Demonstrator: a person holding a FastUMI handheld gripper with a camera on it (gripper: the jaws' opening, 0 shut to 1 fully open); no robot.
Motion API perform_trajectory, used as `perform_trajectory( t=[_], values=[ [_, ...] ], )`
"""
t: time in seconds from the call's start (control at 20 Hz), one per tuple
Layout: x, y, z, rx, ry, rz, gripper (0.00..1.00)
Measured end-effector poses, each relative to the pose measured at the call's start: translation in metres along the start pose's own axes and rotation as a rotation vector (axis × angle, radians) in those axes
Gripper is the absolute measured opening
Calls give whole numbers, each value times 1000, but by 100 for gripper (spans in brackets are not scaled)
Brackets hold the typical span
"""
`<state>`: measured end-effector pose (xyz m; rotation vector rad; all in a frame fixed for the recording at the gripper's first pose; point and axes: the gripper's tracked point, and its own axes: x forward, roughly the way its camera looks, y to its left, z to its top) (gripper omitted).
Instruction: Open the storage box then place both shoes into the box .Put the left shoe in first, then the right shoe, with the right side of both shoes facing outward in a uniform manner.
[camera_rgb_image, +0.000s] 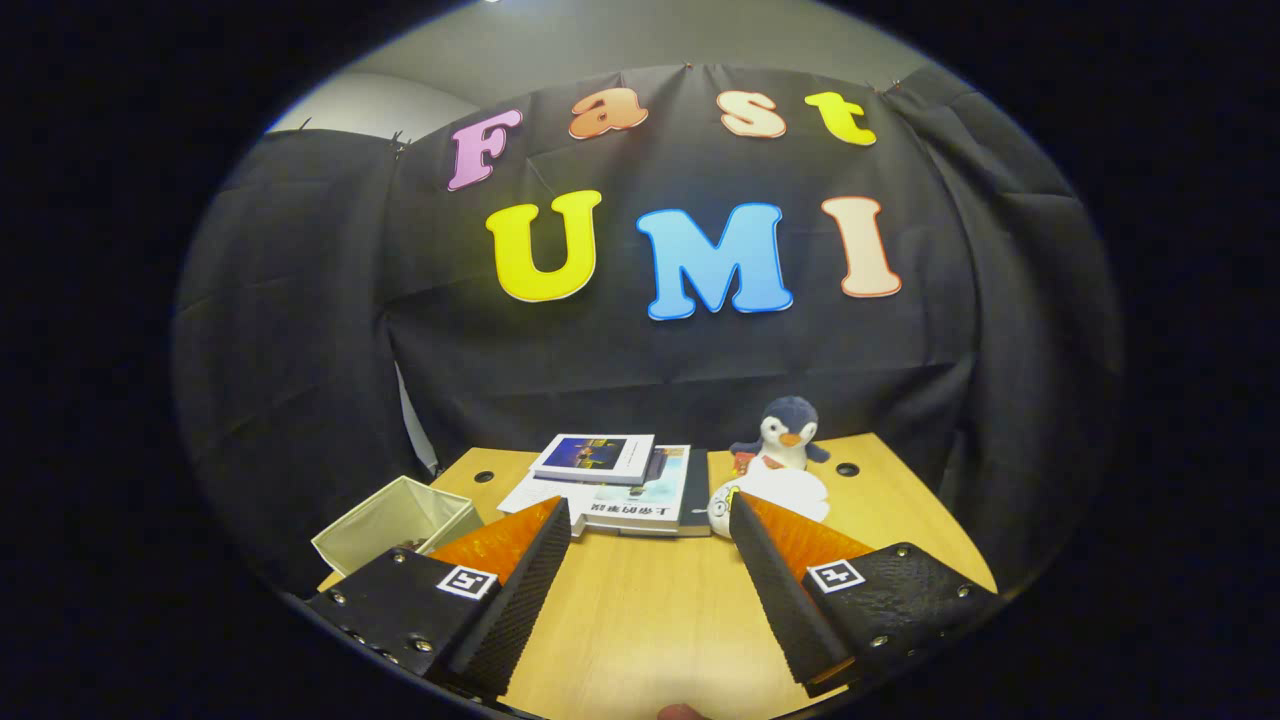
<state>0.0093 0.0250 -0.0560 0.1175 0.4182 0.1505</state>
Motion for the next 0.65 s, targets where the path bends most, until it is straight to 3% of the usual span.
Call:
perform_trajectory(
  t=[0.65],
  values=[
    [-3, -32, 18, -5, -45, -73, 97]
  ],
)
